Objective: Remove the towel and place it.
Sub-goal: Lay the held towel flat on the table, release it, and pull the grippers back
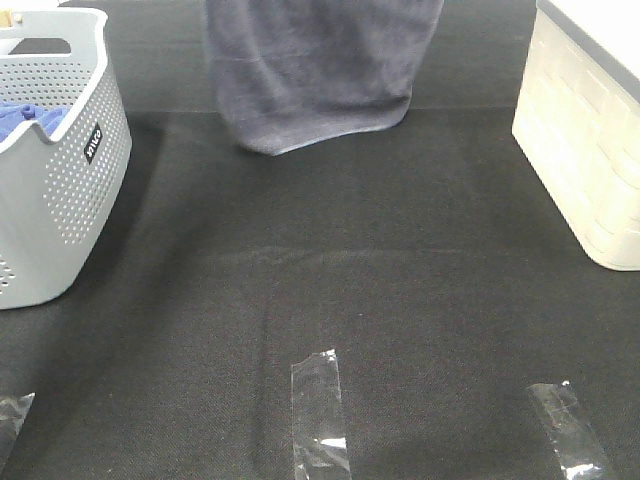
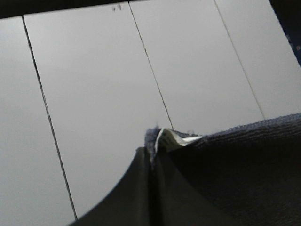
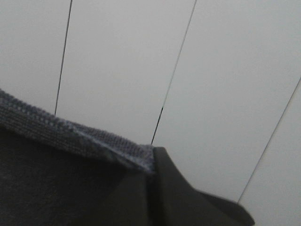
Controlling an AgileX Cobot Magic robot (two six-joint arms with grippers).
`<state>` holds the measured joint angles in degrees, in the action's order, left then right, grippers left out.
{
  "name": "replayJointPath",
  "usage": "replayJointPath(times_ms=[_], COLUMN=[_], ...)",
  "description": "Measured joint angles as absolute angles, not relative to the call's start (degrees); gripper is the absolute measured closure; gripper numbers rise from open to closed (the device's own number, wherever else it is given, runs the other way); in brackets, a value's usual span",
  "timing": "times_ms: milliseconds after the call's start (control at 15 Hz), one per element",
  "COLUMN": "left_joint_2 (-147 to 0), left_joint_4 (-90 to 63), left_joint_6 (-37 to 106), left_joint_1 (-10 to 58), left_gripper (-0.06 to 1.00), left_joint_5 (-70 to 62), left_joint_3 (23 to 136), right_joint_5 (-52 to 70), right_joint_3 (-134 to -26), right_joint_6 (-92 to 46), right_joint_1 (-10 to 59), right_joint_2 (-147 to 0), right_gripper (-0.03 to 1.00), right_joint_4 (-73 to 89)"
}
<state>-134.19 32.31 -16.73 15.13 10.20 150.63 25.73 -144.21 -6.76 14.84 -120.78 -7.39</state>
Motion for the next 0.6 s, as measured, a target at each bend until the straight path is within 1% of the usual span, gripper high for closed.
replayJointPath(times_ms=[133, 200, 400, 600], left_joint_2=[-134.53, -134.65, -134.65, -134.65], left_joint_4=[31.74, 30.25, 20.57, 11.92], left_joint_6=[-16.73, -16.73, -16.44, -12.78], left_joint_1=[16.04, 16.73, 19.08, 19.94], left_gripper=[0.94, 0.94, 0.94, 0.94], left_joint_5=[2.29, -3.90, -28.42, -46.98], left_joint_3=[149.14, 148.51, 148.34, 148.34], right_joint_5=[33.17, 37.18, 47.21, 56.78], right_joint_3=[-142.84, -141.46, -136.25, -132.93], right_joint_6=[-6.76, -6.76, -6.76, -6.76], right_joint_1=[14.84, 14.84, 14.90, 14.84], right_joint_2=[-120.78, -120.78, -120.78, -120.78], right_gripper=[0.97, 0.97, 0.97, 0.97], right_joint_4=[-5.90, -5.10, -3.04, -1.60])
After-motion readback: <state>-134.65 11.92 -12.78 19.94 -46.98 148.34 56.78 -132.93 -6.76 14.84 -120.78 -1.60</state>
